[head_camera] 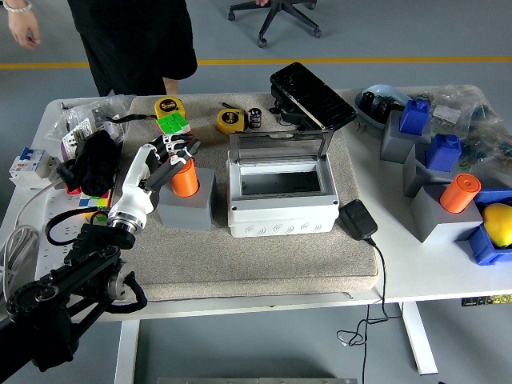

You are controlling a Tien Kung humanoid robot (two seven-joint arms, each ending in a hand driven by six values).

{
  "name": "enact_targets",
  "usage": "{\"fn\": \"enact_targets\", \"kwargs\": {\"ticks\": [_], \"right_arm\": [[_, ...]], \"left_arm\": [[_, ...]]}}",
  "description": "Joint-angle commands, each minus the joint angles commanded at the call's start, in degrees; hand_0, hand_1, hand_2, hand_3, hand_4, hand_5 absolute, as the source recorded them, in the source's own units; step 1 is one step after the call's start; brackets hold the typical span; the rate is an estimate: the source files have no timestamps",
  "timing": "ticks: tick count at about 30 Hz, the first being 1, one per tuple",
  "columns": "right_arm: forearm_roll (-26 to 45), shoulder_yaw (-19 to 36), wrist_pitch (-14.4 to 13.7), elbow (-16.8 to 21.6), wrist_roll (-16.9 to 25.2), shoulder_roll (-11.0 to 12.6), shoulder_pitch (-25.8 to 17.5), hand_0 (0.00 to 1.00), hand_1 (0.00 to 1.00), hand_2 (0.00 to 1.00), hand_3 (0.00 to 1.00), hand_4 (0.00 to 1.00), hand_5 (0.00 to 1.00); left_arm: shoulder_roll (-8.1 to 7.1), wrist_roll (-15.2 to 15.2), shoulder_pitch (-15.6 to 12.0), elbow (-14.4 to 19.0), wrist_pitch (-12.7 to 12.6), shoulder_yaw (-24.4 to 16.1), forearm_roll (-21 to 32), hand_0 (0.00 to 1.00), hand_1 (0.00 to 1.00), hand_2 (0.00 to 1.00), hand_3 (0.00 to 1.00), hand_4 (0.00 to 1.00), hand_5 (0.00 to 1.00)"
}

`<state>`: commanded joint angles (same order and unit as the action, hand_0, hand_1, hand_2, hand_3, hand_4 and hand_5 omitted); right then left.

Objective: Fetch the battery,place it into the box,close the lid of the box

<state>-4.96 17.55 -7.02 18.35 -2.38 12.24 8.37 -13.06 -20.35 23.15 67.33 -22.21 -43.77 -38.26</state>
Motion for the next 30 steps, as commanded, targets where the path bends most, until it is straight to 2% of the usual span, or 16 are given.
{"fn": "enact_targets", "kwargs": {"ticks": [2,3,8,9,14,15,20,21,26,27,30], "right_arm": [[0.0,0.1,0.0,0.0,0.0,0.0,0.0,0.574,0.642,0.667,0.583,0.945,0.482],[0.0,0.1,0.0,0.0,0.0,0.0,0.0,0.573,0.641,0.666,0.585,0.946,0.481],[0.1,0.0,0.0,0.0,0.1,0.0,0.1,0.573,0.641,0.666,0.585,0.946,0.481],[0.1,0.0,0.0,0.0,0.1,0.0,0.1,0.573,0.643,0.667,0.585,0.948,0.480],[0.2,-0.1,0.0,0.0,0.0,0.0,0.1,0.573,0.643,0.667,0.585,0.948,0.480],[0.2,-0.1,0.0,0.0,0.1,0.1,0.1,0.573,0.641,0.668,0.586,0.948,0.480],[0.3,-0.1,0.0,0.0,0.1,0.1,0.2,0.573,0.641,0.668,0.586,0.948,0.480],[0.3,-0.1,0.0,0.0,0.1,0.1,0.2,0.573,0.642,0.667,0.585,0.950,0.480],[0.2,-0.1,0.0,0.1,0.1,0.1,0.2,0.573,0.642,0.667,0.585,0.950,0.480],[0.2,-0.1,0.0,0.1,0.1,0.1,0.2,0.573,0.643,0.667,0.585,0.949,0.480],[0.4,-0.2,0.0,0.0,0.1,0.1,0.2,0.573,0.643,0.667,0.585,0.949,0.480]], "left_arm": [[-0.02,-0.3,0.4,-0.3,0.0,0.8,0.8,0.524,0.581,0.547,0.553,0.998,0.443],[-0.03,-0.5,0.6,-0.5,0.0,1.2,1.2,0.477,0.527,0.504,0.543,0.998,0.439],[0.14,-1.3,1.7,-1.4,0.1,3.7,4.0,0.477,0.527,0.504,0.543,0.998,0.439],[0.16,-1.4,2.0,-1.6,0.0,4.2,4.5,0.430,0.497,0.486,0.527,0.998,0.438],[0.29,-1.9,3.0,-2.2,0.0,5.5,6.6,0.430,0.497,0.486,0.527,0.998,0.438],[0.34,-2.0,3.2,-2.3,0.1,5.7,6.9,0.354,0.458,0.442,0.504,0.998,0.437],[0.59,-2.3,4.1,-3.0,0.0,7.2,8.4,0.354,0.458,0.442,0.504,0.998,0.437],[0.63,-2.3,4.2,-3.1,0.0,7.4,8.6,0.285,0.392,0.396,0.466,0.998,0.435],[0.85,-2.9,5.0,-4.0,-0.2,8.7,10.6,0.285,0.392,0.396,0.466,0.998,0.435],[0.88,-3.0,5.1,-4.1,-0.3,8.9,10.8,0.250,0.288,0.296,0.405,0.998,0.428],[1.03,-3.4,5.5,-4.5,-0.6,9.4,11.5,0.250,0.288,0.296,0.405,0.998,0.428]]}}
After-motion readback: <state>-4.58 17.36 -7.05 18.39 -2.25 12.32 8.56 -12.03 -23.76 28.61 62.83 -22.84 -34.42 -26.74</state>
